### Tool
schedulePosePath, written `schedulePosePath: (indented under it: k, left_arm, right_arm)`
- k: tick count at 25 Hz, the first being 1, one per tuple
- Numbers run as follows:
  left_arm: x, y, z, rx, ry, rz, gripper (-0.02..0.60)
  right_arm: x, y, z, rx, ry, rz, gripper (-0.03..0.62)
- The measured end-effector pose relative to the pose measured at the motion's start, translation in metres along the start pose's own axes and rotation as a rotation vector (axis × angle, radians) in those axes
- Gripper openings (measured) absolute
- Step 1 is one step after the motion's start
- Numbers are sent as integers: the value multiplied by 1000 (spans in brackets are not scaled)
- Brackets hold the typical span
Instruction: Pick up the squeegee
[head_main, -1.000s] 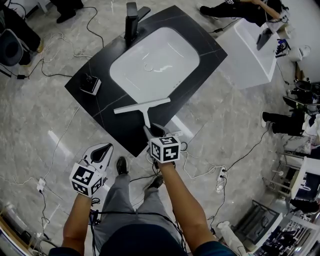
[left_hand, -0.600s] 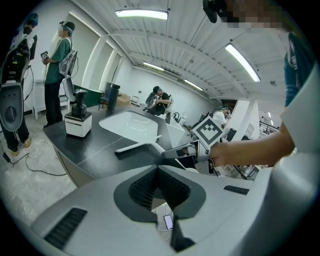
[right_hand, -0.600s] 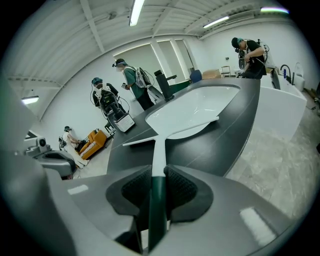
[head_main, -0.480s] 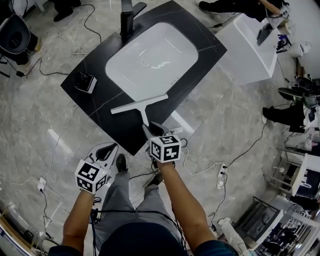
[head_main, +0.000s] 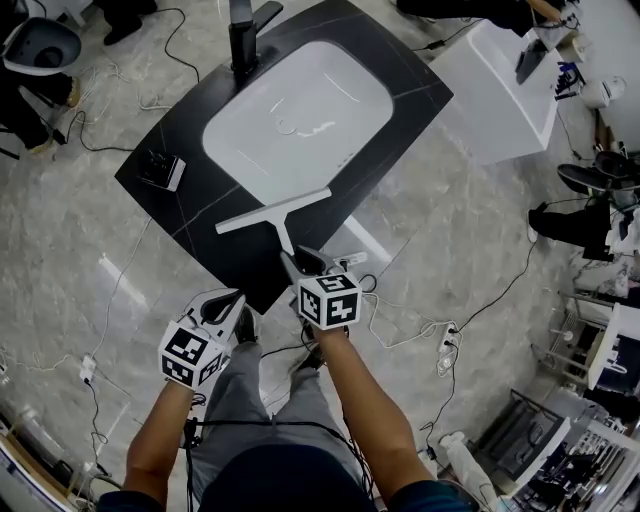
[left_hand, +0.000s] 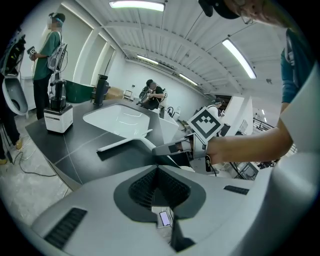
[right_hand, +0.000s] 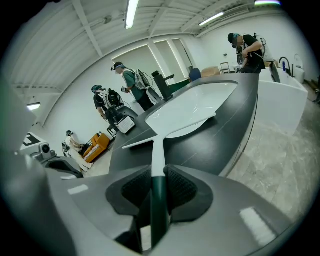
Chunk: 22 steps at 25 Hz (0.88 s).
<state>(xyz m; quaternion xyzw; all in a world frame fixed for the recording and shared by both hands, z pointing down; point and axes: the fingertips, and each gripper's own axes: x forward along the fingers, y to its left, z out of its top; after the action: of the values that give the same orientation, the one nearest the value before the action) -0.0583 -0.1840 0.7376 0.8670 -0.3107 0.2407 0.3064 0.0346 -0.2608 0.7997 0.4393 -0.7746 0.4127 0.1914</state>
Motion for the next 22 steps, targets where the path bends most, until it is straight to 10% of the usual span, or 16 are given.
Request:
schedulePosePath:
  k: [22]
  left_arm:
    - [-45,-7,38,24,-93,79,6]
  right_arm:
    - [-52,8,38,113,-93,67,104]
